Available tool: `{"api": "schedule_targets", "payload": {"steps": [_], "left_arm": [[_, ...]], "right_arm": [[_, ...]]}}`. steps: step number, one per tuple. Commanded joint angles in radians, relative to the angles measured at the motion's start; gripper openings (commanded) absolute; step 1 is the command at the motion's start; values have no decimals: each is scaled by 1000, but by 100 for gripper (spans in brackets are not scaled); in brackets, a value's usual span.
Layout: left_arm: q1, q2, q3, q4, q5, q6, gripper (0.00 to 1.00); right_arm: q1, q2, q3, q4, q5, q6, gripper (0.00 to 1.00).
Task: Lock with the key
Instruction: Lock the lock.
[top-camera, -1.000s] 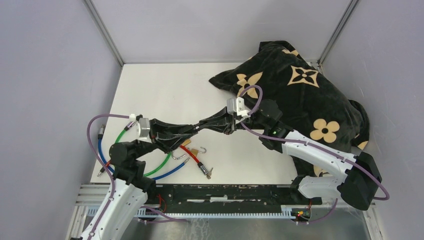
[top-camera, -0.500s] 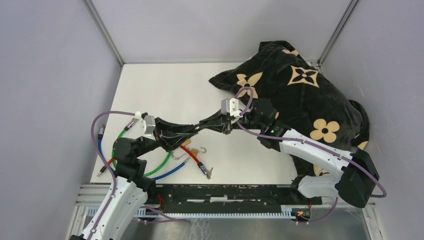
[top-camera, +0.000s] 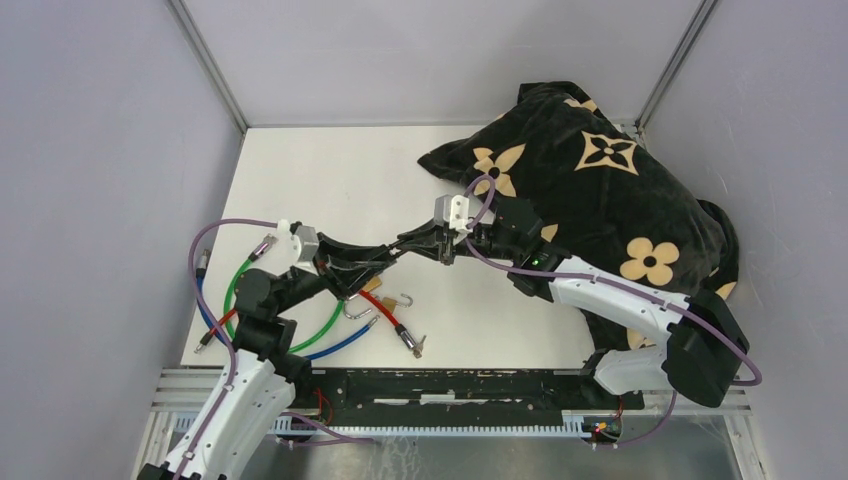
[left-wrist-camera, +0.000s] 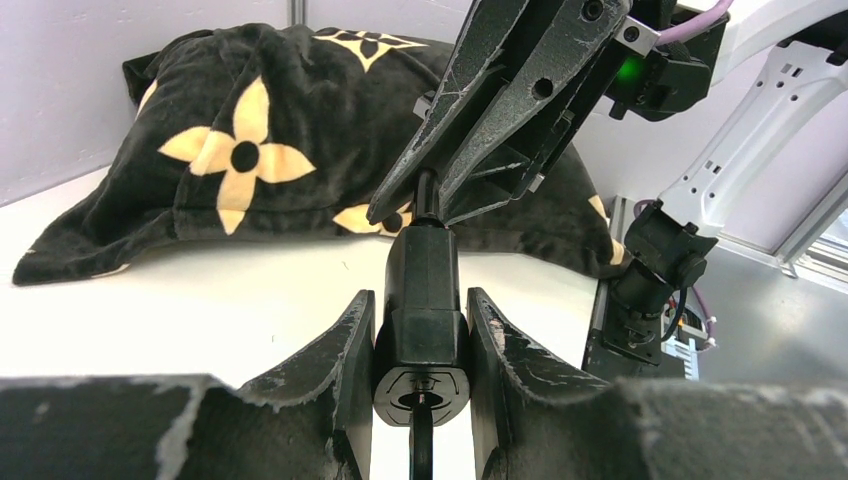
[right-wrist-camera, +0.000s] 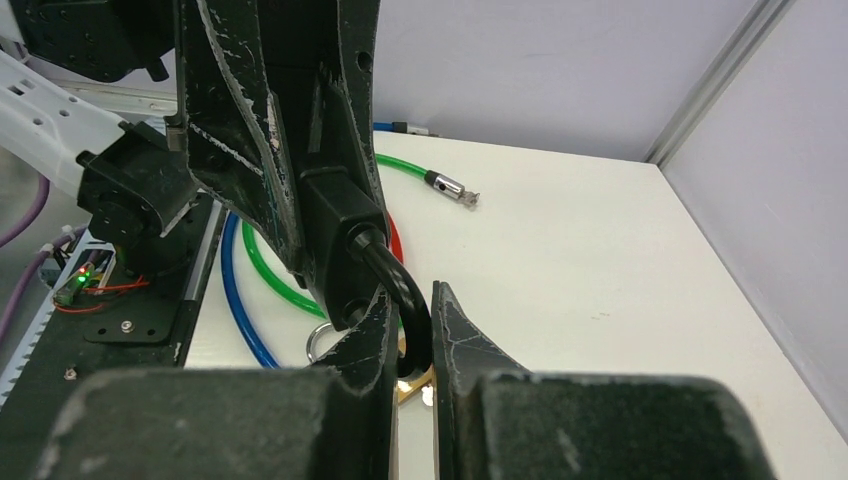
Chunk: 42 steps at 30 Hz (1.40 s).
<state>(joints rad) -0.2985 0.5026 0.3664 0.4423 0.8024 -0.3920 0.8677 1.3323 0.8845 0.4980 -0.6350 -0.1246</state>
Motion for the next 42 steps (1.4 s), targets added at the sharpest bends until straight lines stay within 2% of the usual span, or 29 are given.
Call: {"api": "schedule_targets", "payload": {"steps": [1, 8, 12, 16, 21, 26, 29, 37, 42], "left_arm": [[-42, 24, 92, 227, -34, 33, 2], [-38, 47, 85, 234, -5, 80, 2], [-37, 42, 81, 234, -8, 128, 2], [-37, 33, 91, 220, -12, 158, 2], [-35, 20, 89, 206, -18, 175, 2], [-29, 22, 90, 198, -26, 187, 2], [-29, 36, 75, 250, -31, 175, 2], [-22, 49, 98, 304, -63, 220, 2], [8, 50, 119, 249, -45, 310, 2]], "right_arm": [[154, 91, -41, -85, -247, 14, 0], [184, 79, -21, -103, -374, -26, 0], [192, 72, 0, -204, -410, -97, 0], [194, 59, 16, -323, -382, -182, 0], [194, 42, 13, -350, -347, -201, 0], [194, 38, -2, -317, -329, -181, 0], [205, 56, -1, -273, -338, -159, 0], [220, 97, 6, -285, -353, -174, 0], [222, 81, 34, -434, -360, -281, 0]]}}
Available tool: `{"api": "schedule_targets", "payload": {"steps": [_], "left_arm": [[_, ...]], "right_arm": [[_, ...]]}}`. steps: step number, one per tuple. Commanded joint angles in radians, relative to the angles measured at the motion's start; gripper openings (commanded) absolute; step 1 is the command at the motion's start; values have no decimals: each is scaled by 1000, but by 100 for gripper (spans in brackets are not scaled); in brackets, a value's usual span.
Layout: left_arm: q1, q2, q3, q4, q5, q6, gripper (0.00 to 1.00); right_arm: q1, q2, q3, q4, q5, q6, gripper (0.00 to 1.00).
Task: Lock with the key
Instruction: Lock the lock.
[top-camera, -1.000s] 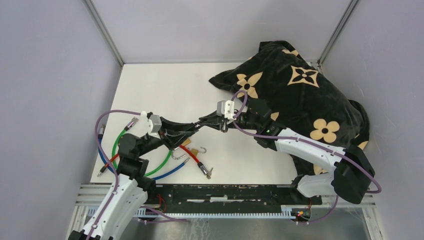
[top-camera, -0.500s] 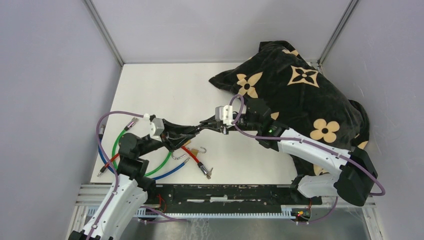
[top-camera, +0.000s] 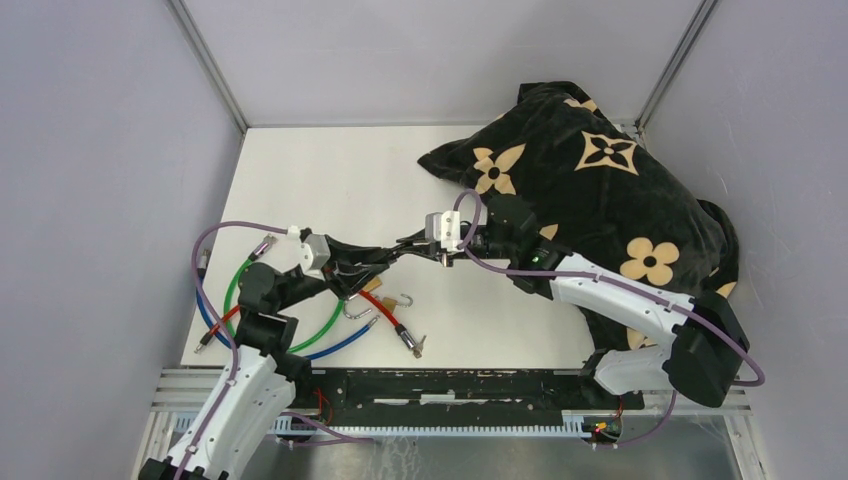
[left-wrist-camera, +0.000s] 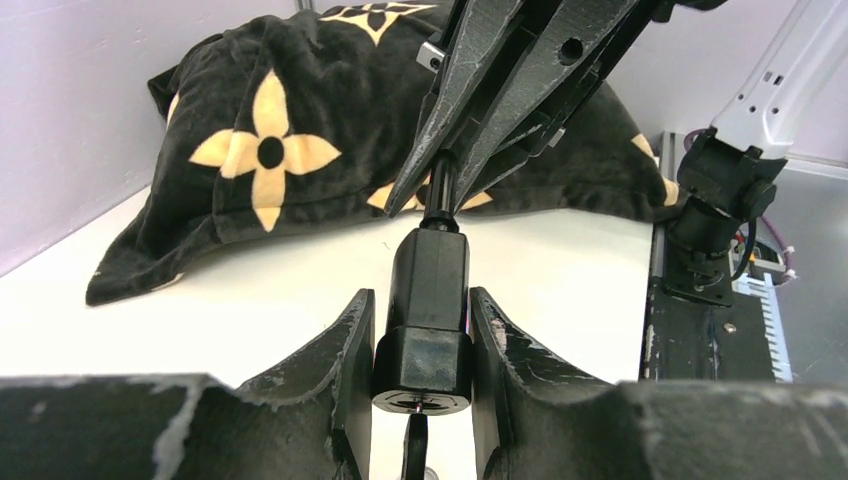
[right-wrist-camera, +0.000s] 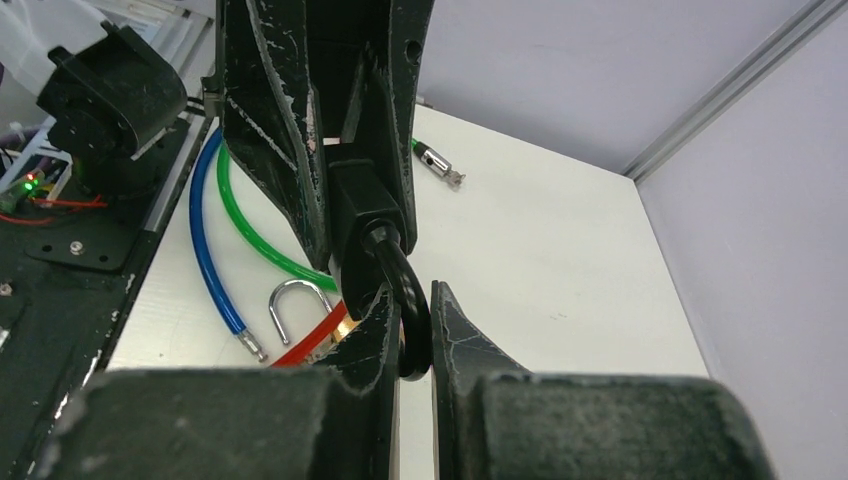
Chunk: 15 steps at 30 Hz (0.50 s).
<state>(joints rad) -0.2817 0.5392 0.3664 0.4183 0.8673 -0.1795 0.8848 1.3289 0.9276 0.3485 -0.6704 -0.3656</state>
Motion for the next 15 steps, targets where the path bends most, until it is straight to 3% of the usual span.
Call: {"api": "schedule_targets", "payload": {"steps": [1, 10, 15], "left_arm": [[-4, 7, 126, 242, -78, 120, 2], [-4, -5, 130, 158, 50, 136, 2], [-2, -5, 150, 124, 39, 210, 2]], "right_arm": [[195, 67, -12, -309, -316, -52, 0], [148, -15, -54, -232, -319, 20, 0], [155, -8, -80, -209, -315, 34, 0]]}}
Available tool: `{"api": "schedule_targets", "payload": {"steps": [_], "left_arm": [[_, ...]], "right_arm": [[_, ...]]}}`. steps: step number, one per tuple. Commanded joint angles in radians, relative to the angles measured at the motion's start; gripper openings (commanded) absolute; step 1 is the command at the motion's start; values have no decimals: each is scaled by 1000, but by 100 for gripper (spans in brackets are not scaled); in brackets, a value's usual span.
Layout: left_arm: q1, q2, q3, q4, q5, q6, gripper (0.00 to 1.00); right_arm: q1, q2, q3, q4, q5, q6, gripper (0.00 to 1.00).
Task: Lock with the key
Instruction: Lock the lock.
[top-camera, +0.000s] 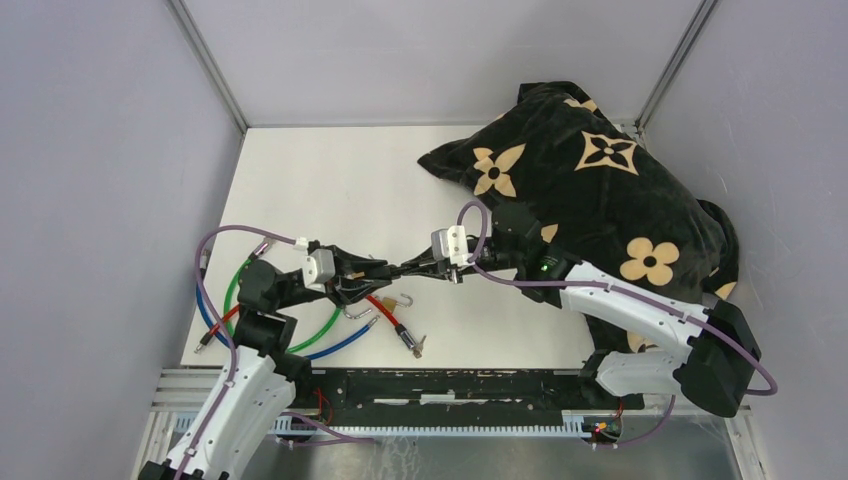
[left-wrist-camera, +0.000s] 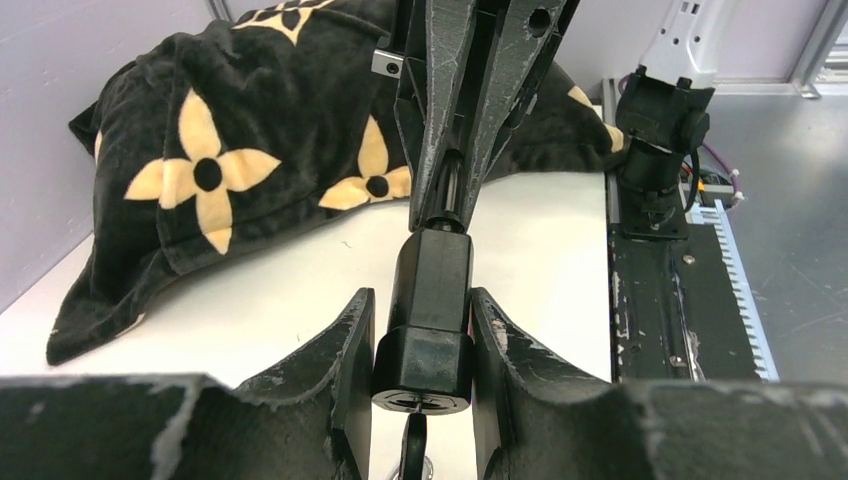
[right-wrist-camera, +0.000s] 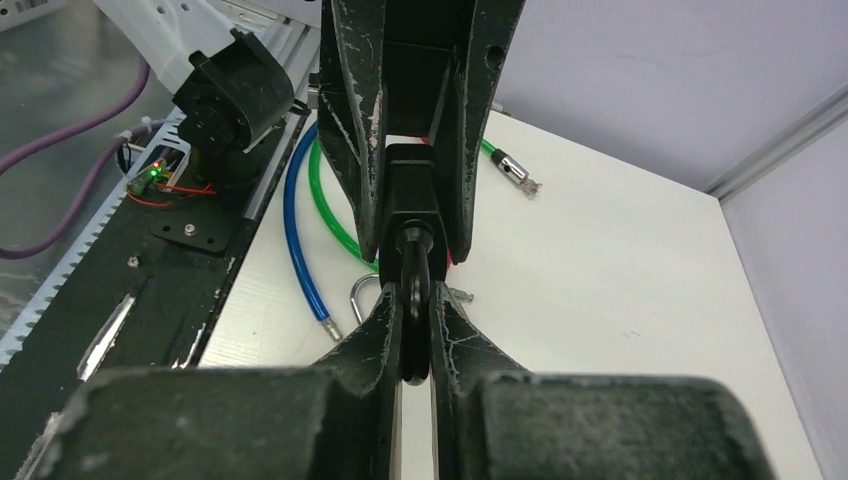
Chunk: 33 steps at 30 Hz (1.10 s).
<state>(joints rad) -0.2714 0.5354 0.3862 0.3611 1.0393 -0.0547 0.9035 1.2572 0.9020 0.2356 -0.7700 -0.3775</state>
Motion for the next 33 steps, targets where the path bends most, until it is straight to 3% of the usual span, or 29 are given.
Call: {"api": "schedule_targets", "payload": {"steps": [1, 10, 15, 20, 33], "left_arm": [[-12, 1, 135, 169, -129, 97, 2], [-31, 27, 123, 195, -88, 13, 2], [-31, 21, 156, 157, -129, 16, 2], [-28, -10, 189, -14, -155, 148, 2], [-27, 1, 160, -21, -151, 104, 2]], "right_arm": [[139, 65, -59, -102, -196, 43, 0], [181, 111, -85, 145, -104, 171, 0], [162, 129, -80, 26, -77, 103, 0], [51, 32, -151, -22, -30, 84, 0], [52, 50, -86, -84, -56, 62, 0]]}}
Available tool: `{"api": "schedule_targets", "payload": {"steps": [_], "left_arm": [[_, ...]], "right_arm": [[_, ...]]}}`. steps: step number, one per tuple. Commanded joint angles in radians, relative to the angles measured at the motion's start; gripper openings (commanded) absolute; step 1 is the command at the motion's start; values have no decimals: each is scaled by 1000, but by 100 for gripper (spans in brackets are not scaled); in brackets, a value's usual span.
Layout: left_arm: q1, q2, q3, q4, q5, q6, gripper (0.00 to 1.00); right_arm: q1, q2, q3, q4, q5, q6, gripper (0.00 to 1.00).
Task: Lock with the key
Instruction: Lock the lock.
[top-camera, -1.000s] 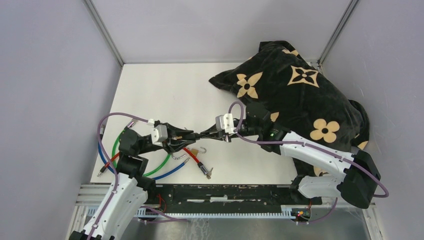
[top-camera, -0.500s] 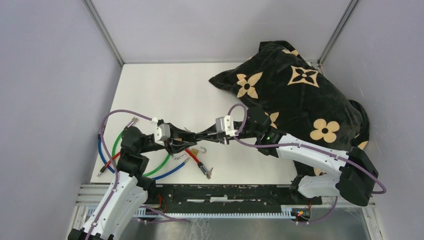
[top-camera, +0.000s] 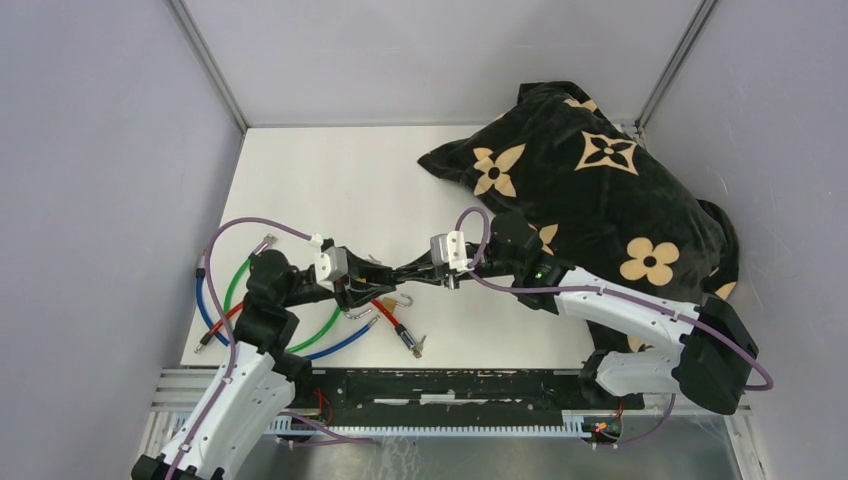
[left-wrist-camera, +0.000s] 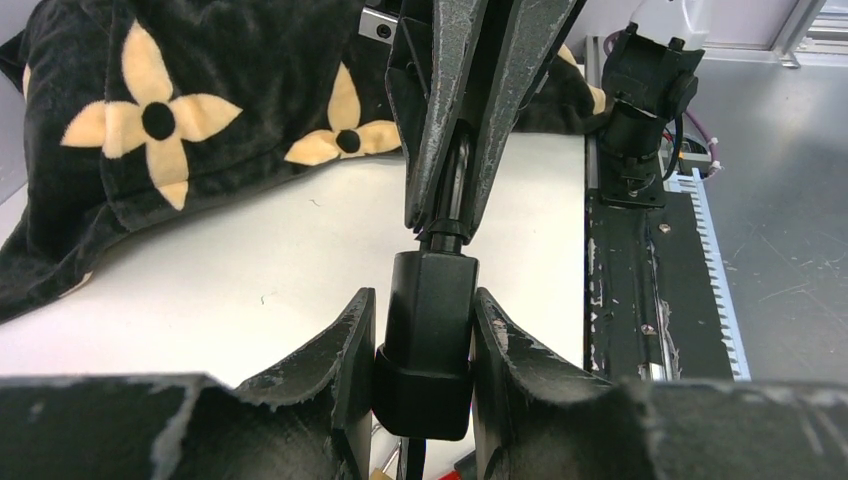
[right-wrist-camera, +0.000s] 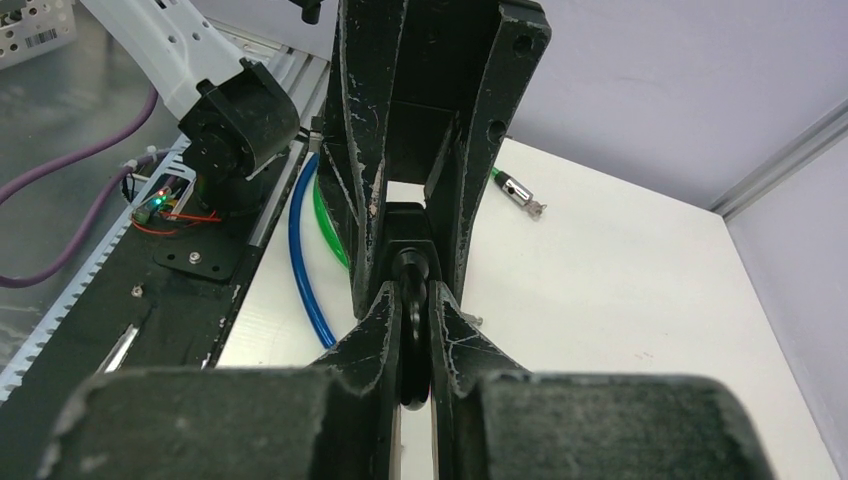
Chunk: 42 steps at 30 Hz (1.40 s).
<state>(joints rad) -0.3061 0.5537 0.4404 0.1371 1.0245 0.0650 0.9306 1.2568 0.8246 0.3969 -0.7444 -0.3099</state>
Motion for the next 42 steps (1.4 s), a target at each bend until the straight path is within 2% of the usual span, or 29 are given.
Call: {"api": "schedule_targets", "payload": {"steps": [1, 3, 9, 11, 16, 21, 26, 32, 35, 40, 42], "left_arm": [[7, -21, 96, 196, -133, -22, 2], [7, -31, 76, 181, -136, -30, 2], [8, -51, 71, 113, -146, -32, 2], [7, -57, 64, 99, -151, -45, 2], [7, -73, 42, 99, -163, -62, 2], [9, -90, 6, 191, -192, -221, 2], [9, -110, -28, 234, -182, -269, 2], [10, -120, -29, 234, -150, -248, 2], [10, -120, -29, 233, -144, -241, 2], [10, -120, -28, 227, -135, -239, 2], [10, -120, -32, 226, -136, -243, 2]], "right_arm": [[25, 46, 4, -249, -84, -2, 0], [25, 33, 28, -259, -74, -3, 11], [9, -7, 57, -263, -41, 8, 29], [0, -25, 55, -238, -37, 26, 32], [-30, -77, 21, -188, -38, 53, 51], [-64, -93, -38, -72, -30, 145, 63], [-75, -73, -61, 61, -39, 234, 62], [-75, -18, -30, 98, -68, 268, 51], [-75, 11, -2, 65, -81, 253, 37], [-75, 21, 8, 19, -119, 221, 2], [-75, 17, 4, 30, -137, 233, 0]]}}
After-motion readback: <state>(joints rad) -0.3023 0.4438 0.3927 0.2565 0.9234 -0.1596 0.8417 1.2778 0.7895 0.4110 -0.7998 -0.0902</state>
